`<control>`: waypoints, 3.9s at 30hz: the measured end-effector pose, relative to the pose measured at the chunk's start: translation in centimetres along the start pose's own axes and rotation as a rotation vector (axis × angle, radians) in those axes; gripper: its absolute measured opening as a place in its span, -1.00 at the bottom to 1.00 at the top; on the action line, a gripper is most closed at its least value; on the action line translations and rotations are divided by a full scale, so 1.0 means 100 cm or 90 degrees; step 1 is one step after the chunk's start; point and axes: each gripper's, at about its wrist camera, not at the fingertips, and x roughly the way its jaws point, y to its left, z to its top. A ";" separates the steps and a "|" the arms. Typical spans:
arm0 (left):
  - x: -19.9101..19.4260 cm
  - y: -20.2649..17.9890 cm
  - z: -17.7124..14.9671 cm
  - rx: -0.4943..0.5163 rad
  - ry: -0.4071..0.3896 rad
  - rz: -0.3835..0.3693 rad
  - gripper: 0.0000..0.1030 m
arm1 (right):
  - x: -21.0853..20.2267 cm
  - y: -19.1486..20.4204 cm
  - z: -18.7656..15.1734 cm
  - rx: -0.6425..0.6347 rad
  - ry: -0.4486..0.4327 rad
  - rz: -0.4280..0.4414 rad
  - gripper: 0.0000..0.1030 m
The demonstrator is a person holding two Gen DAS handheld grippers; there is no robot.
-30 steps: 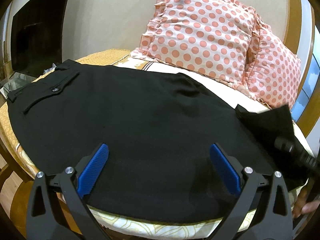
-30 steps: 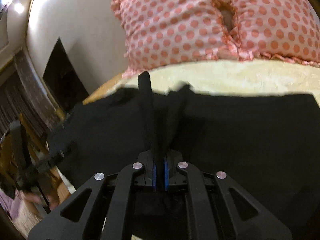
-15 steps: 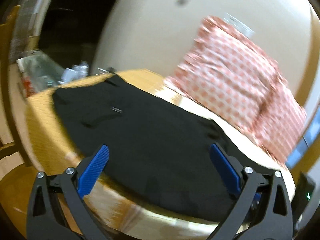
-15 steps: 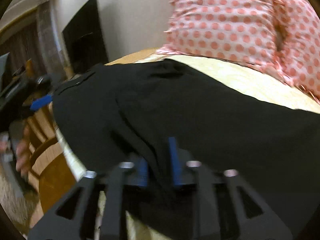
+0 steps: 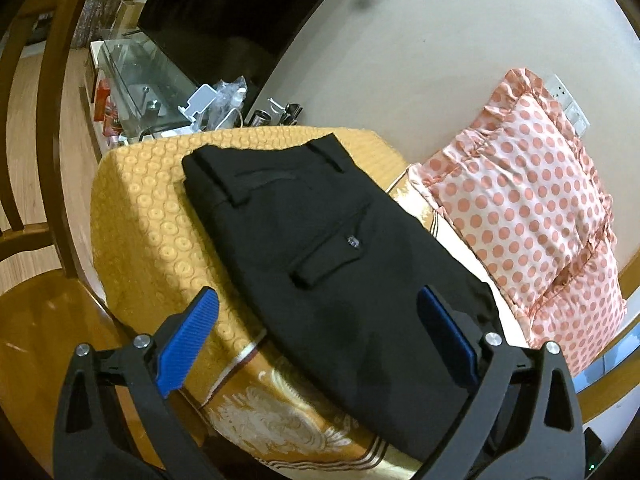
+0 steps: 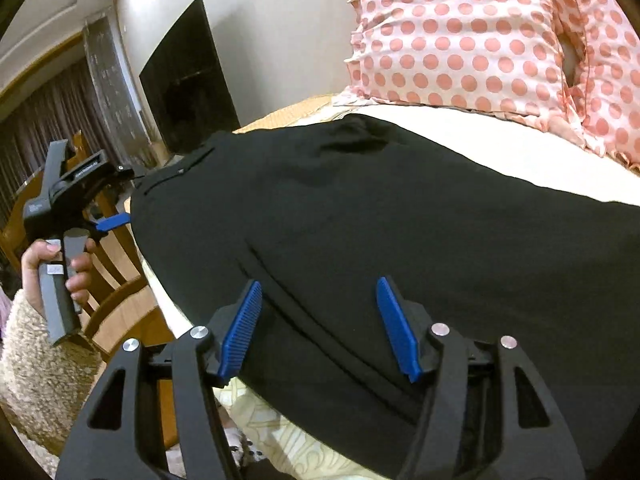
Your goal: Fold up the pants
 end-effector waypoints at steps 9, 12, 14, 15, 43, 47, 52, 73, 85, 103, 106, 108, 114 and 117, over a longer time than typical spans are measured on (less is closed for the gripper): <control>0.018 0.003 0.016 -0.026 0.024 -0.012 0.91 | 0.000 0.001 -0.003 0.004 -0.008 0.012 0.22; 0.019 0.000 0.014 -0.027 0.029 -0.015 0.81 | 0.002 0.000 -0.004 0.004 -0.011 0.015 0.24; 0.020 -0.003 0.010 -0.020 0.041 -0.031 0.67 | 0.002 0.001 -0.004 0.001 -0.014 0.016 0.26; 0.020 -0.004 0.008 -0.016 0.042 -0.031 0.63 | 0.002 0.001 -0.004 -0.001 -0.015 0.016 0.27; -0.038 -0.314 -0.126 0.593 -0.067 -0.124 -0.74 | -0.181 -0.154 -0.065 0.286 -0.227 -0.151 0.35; -0.040 -0.352 -0.244 0.806 0.021 -0.245 -0.73 | -0.198 -0.176 -0.083 0.330 -0.240 -0.193 0.35; -0.015 -0.336 -0.331 0.941 0.104 -0.239 -0.75 | -0.200 -0.189 -0.096 0.362 -0.232 -0.206 0.35; -0.050 -0.294 -0.267 0.716 0.147 -0.366 0.01 | -0.203 -0.194 -0.080 0.414 -0.243 -0.082 0.36; -0.012 -0.245 -0.206 0.527 0.125 -0.237 0.78 | -0.160 -0.177 -0.054 0.405 -0.137 -0.110 -0.35; -0.004 -0.224 -0.190 0.518 0.129 -0.244 0.86 | -0.196 -0.115 -0.052 0.241 -0.176 -0.262 -0.31; 0.002 -0.227 -0.195 0.523 0.134 -0.249 0.89 | -0.196 -0.097 -0.039 0.169 -0.214 -0.245 0.08; 0.012 -0.228 -0.198 0.522 0.155 -0.248 0.90 | -0.185 -0.091 -0.035 0.143 -0.197 -0.226 0.08; 0.023 -0.221 -0.210 0.549 0.180 -0.233 0.92 | -0.156 -0.112 -0.039 0.194 -0.077 -0.176 0.08; 0.023 -0.215 -0.208 0.533 0.181 -0.259 0.95 | -0.181 -0.147 -0.023 0.288 -0.133 -0.130 0.17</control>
